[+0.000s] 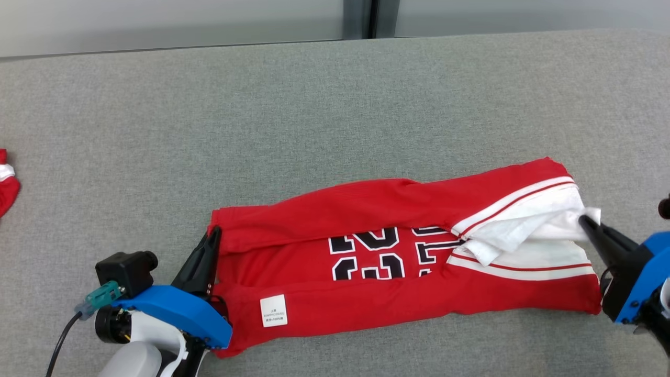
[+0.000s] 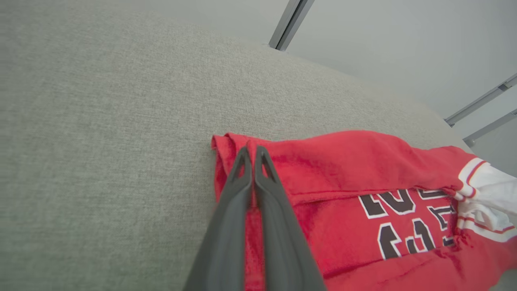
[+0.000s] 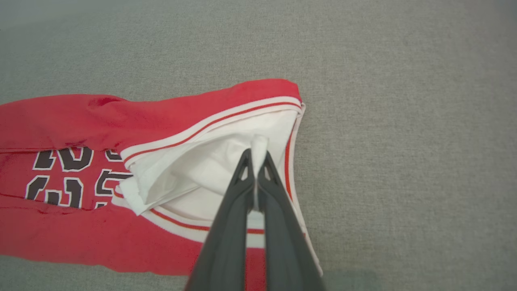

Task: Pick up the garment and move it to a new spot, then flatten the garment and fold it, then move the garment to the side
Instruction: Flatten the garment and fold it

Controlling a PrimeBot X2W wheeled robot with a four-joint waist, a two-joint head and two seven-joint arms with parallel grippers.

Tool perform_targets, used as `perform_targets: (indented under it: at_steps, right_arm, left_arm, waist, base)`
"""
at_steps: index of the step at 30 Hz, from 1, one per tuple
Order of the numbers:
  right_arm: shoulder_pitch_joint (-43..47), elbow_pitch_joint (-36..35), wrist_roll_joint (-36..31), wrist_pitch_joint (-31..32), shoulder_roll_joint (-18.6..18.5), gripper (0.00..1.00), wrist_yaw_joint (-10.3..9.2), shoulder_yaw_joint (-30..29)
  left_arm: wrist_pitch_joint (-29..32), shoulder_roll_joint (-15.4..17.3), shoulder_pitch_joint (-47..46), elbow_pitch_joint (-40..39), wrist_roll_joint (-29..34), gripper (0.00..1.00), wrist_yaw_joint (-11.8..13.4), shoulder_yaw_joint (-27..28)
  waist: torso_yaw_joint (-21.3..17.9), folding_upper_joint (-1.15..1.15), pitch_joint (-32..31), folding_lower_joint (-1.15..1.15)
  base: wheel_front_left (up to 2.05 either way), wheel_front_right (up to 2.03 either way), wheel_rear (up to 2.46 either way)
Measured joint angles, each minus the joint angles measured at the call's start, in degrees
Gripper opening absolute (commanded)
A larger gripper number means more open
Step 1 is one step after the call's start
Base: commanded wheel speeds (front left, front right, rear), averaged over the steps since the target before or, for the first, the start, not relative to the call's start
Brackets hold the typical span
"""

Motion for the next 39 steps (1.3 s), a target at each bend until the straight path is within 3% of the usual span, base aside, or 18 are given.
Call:
perform_targets:
  at_steps: [4,5,6,7,8,9,10,21,29,39]
  right_arm:
    - [2.52,-2.49,-1.02,0.89,2.68,0.0,0.0,-1.46]
    - [2.86,-2.83,-1.35,0.91,3.04,0.37,0.0,-1.66]
    - [3.09,-2.99,-1.64,0.97,3.39,1.0,0.0,-2.0]
    - [3.26,-3.01,-1.91,1.26,3.85,1.0,0.0,-2.46]
    - [3.67,-2.94,-2.31,1.58,4.05,1.0,0.0,-2.7]
    - [4.05,-2.83,-2.86,2.35,4.13,1.0,0.0,-2.78]
    - [4.36,-2.68,-3.05,2.99,4.42,1.0,0.0,-3.08]
    - [1.46,-3.43,-7.66,6.24,8.5,1.0,0.0,-9.69]
    - [-4.38,7.72,-14.6,6.86,12.8,1.0,0.0,-15.22]
    - [-8.43,18.07,-19.29,4.68,13.93,1.0,0.0,-17.57]
  left_arm:
    - [-0.1,0.19,1.44,-0.87,-0.19,0.0,1.29,0.48]
    - [-0.08,0.12,1.8,-1.01,-0.41,0.0,1.69,0.51]
    - [0.05,0.03,2.21,-1.13,-0.73,0.0,1.94,0.53]
    - [0.4,0.01,2.62,-1.19,-0.98,0.0,1.96,0.47]
    - [0.41,-0.08,2.87,-1.22,-1.01,0.35,1.96,0.45]
    - [-0.02,-0.15,2.92,-1.3,-1.0,0.96,1.96,0.46]
    - [-0.52,-0.16,2.92,-1.34,-0.87,1.0,1.94,0.45]
    - [-10.15,-0.15,1.86,1.74,4.14,1.0,1.11,2.11]
    - [-11.8,-1.37,-2.43,3.07,10.83,1.0,-0.04,5.16]
    - [-11.88,-2.79,-3.13,4.81,12.48,1.0,-1.0,9.61]
  waist:
    - [-0.18,0.0,0.0,0.0]
    - [-0.21,0.0,0.0,0.01]
    - [-0.22,0.0,-0.02,0.0]
    - [-0.23,0.0,-0.03,0.0]
    - [-0.19,0.0,-0.07,0.01]
    - [-0.1,0.0,-0.19,0.01]
    - [0.01,0.0,-0.35,0.0]
    - [1.94,0.0,-2.91,0.01]
    - [3.79,0.0,-3.29,0.01]
    - [5.26,0.0,-2.45,0.02]
  base:
    - [0.0,0.0,0.0]
    - [0.0,0.0,0.0]
    - [0.0,0.0,0.0]
    - [0.0,0.0,0.0]
    - [0.0,0.0,0.0]
    - [0.0,0.0,0.0]
    - [0.0,0.0,0.0]
    - [0.0,0.0,0.0]
    - [0.0,0.0,0.0]
    - [0.0,0.0,0.0]
